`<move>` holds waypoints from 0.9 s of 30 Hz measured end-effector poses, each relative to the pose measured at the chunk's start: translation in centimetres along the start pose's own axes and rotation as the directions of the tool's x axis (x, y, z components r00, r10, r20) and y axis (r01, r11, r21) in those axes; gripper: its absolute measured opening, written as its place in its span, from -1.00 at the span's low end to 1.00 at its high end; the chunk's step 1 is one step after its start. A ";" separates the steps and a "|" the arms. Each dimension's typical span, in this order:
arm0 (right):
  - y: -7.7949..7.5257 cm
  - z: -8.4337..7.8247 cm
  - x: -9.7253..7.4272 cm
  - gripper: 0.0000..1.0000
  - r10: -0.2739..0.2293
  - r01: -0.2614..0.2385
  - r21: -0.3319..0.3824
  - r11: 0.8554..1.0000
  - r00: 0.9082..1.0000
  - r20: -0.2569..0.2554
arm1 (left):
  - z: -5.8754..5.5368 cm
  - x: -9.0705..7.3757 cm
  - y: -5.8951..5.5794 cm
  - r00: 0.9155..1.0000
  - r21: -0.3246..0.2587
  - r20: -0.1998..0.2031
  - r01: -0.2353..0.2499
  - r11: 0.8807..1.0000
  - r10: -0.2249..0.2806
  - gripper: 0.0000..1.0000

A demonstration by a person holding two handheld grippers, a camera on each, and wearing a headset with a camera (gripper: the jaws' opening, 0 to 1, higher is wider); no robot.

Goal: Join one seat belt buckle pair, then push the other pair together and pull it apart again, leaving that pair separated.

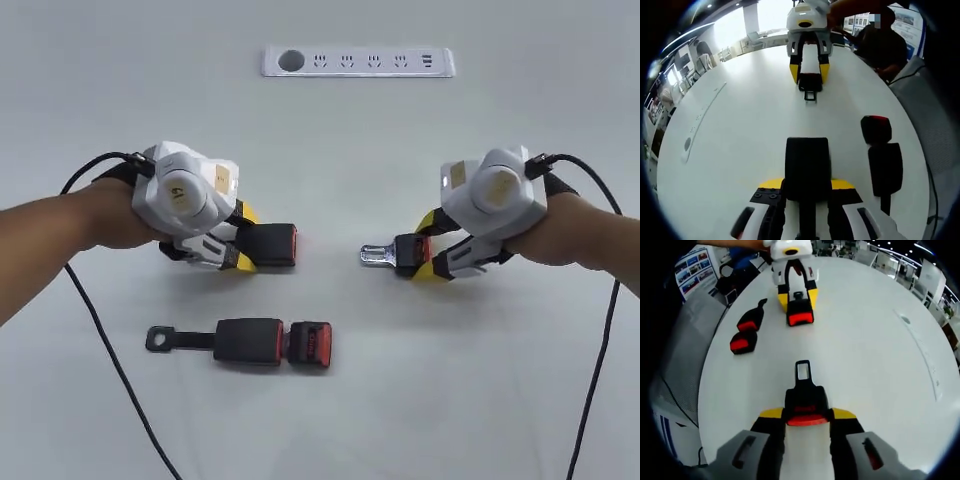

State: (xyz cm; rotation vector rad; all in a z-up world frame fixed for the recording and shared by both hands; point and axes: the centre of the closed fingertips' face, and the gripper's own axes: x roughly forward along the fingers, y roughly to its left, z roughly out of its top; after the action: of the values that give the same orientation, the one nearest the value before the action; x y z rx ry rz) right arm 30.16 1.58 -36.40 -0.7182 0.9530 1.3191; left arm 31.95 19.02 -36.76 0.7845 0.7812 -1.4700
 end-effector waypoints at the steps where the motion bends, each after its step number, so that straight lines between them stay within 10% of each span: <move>1: 0.0 0.0 0.0 -0.33 0.002 -0.002 -0.001 1.000 1.000 -0.003 | 0.1 0.0 -0.1 1.000 0.015 -0.002 0.007 1.000 -0.007 -0.34; 27: -0.4 2.9 2.3 -0.34 0.008 -0.008 -0.008 1.000 1.000 0.001 | 0.4 0.2 -0.3 0.999 -0.005 -0.034 -0.004 1.000 0.004 -0.34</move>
State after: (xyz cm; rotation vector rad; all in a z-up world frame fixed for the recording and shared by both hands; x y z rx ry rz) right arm 31.05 5.09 -37.14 -0.7206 0.9508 1.3308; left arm 31.68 18.60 -36.69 0.8085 0.8083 -1.4543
